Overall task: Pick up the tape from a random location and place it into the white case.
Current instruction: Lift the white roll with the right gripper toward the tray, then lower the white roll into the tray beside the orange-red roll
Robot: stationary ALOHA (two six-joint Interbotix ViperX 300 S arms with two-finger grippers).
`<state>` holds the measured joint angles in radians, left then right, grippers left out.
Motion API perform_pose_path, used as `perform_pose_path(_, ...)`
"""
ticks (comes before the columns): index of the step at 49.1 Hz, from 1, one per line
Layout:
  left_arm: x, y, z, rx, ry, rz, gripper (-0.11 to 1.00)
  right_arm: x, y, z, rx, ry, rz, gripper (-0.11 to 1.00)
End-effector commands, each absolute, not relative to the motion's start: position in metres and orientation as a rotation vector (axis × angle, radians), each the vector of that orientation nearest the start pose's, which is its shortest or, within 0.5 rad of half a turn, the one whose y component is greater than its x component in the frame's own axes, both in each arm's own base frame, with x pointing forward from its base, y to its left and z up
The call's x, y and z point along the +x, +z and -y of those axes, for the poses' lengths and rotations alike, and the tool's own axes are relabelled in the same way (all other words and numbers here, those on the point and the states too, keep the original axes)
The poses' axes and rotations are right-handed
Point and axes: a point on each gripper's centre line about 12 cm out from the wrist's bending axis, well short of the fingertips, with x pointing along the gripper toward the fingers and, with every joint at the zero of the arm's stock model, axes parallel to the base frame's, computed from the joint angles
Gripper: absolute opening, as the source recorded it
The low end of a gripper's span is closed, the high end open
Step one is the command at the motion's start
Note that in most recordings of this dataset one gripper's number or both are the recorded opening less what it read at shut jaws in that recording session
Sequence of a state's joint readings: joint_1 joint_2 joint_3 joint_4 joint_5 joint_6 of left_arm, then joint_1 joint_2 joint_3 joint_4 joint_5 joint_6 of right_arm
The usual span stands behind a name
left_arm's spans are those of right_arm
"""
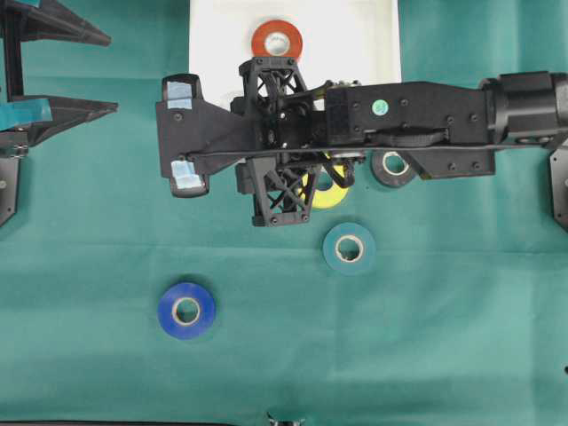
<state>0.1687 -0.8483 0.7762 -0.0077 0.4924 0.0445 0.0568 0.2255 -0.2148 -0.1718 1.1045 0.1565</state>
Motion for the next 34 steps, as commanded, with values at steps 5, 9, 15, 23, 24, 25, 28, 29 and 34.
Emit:
perform_pose_path(5,0.219,0.351,-0.038,0.004,0.158,-0.401,0.98,0.472,0.333,-0.008,-0.049,-0.123,-1.014,0.33)
perform_pose_path(9,0.219,0.35,-0.038,0.004,0.157,-0.402,0.98,0.472,0.333,-0.003,-0.048,-0.131,-1.016,0.33)
perform_pose_path(15,0.219,0.35,-0.038,0.002,0.158,-0.402,0.98,0.471,0.332,0.013,-0.033,-0.16,-1.02,0.34)
perform_pose_path(23,0.219,0.35,-0.037,0.002,0.157,-0.407,0.98,0.466,0.333,0.043,-0.003,-0.219,-1.021,0.33)
perform_pose_path(24,0.219,0.35,-0.037,0.002,0.157,-0.407,0.98,0.466,0.333,0.047,0.001,-0.226,-1.021,0.34)
perform_pose_path(25,0.219,0.35,-0.037,0.002,0.157,-0.408,0.98,0.465,0.333,0.051,0.006,-0.234,-1.021,0.33)
perform_pose_path(28,0.219,0.35,-0.038,0.003,0.158,-0.409,0.98,0.463,0.334,0.063,0.018,-0.257,-1.02,0.34)
perform_pose_path(29,0.219,0.35,-0.037,0.002,0.157,-0.407,0.98,0.462,0.333,0.067,0.022,-0.265,-1.022,0.33)
perform_pose_path(34,0.219,0.35,-0.038,0.003,0.158,-0.409,0.98,0.459,0.334,0.09,0.044,-0.31,-1.018,0.33)
